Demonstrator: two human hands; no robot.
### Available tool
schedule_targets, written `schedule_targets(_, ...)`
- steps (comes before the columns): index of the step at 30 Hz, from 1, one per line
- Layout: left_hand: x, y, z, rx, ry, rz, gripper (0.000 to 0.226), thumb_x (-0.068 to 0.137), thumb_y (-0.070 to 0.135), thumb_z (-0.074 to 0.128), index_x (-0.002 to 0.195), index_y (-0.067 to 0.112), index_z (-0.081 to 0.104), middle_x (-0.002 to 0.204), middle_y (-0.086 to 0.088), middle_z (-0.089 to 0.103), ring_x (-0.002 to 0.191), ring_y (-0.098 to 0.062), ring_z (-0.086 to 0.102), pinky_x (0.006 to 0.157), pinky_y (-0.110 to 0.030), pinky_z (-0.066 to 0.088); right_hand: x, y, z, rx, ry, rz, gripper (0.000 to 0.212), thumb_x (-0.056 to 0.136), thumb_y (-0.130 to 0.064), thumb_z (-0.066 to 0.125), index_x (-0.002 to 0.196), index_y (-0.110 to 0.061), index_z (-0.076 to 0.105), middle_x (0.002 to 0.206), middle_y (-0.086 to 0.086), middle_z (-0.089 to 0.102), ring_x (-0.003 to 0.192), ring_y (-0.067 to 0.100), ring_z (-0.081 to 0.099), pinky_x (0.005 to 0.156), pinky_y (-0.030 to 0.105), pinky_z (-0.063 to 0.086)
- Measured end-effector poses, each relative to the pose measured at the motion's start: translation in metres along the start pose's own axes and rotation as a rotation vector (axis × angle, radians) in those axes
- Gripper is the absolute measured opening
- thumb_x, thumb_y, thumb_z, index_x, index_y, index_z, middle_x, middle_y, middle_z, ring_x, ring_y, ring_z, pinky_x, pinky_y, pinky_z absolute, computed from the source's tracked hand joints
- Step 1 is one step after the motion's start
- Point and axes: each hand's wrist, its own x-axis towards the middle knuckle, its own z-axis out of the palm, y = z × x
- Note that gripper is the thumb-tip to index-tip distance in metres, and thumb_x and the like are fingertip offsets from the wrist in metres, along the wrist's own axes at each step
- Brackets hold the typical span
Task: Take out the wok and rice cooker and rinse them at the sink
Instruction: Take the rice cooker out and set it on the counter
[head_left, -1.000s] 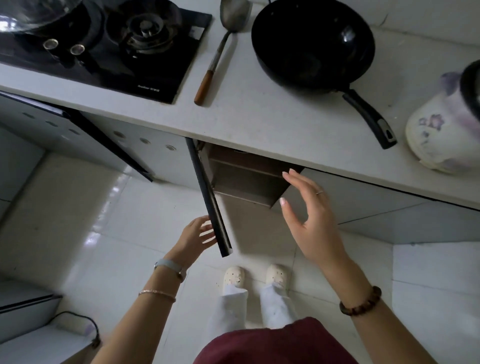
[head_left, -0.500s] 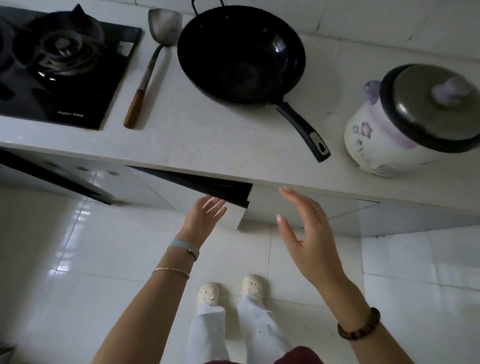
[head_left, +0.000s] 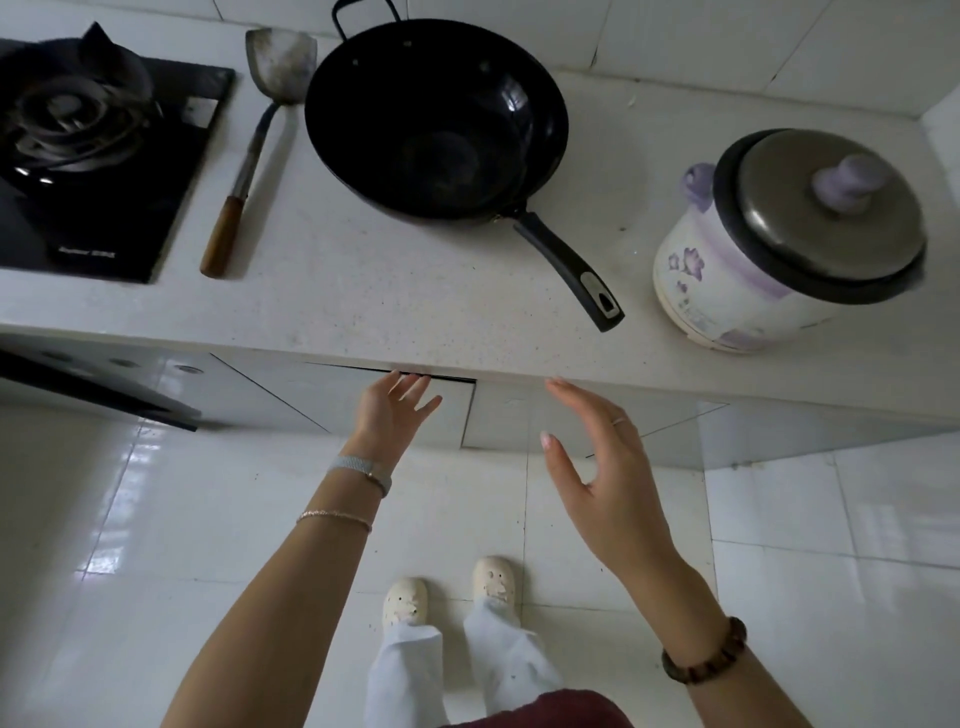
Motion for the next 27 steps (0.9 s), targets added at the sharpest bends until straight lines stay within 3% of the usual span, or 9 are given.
schedule_targets(7, -0.034, 0.007, 0.001, 0.111, -0.057, -0.007, 0.046, 0.102, 0.019, 0.039, 0.146, 0.008, 0.031, 0.146, -0.012, 0.044, 0.134, -0.038, 0.041, 0.111, -0.054, 0.033, -0.009, -0.010, 0.004, 0.007, 0.016, 0.010, 0.046, 0.095, -0.024, 0.052, 0.140, -0.023, 0.044, 0.139, -0.014, 0.047, 0.132, -0.001, 0.036, 0.110, 0.032, 0.035)
schedule_targets(17, -0.120, 0.037, 0.008, 0.179, -0.319, 0.101, 0.037, 0.101, 0.020, 0.040, 0.136, 0.009, 0.048, 0.131, -0.009, 0.059, 0.123, -0.026, 0.055, 0.106, -0.046, 0.041, -0.016, -0.045, -0.004, 0.150, 0.166, 0.075, 0.043, 0.097, -0.026, 0.052, 0.139, -0.023, 0.043, 0.140, -0.014, 0.046, 0.133, 0.002, 0.038, 0.111, 0.029, 0.034)
schedule_targets(27, -0.147, 0.062, 0.037, 0.303, -0.495, 0.099, 0.036, 0.102, 0.021, 0.037, 0.133, 0.009, 0.051, 0.127, -0.010, 0.063, 0.122, -0.026, 0.057, 0.102, -0.044, 0.044, 0.001, -0.065, -0.013, 0.243, 0.316, 0.123, 0.039, 0.095, -0.023, 0.054, 0.134, -0.016, 0.049, 0.132, -0.006, 0.056, 0.122, 0.005, 0.050, 0.105, 0.027, 0.041)
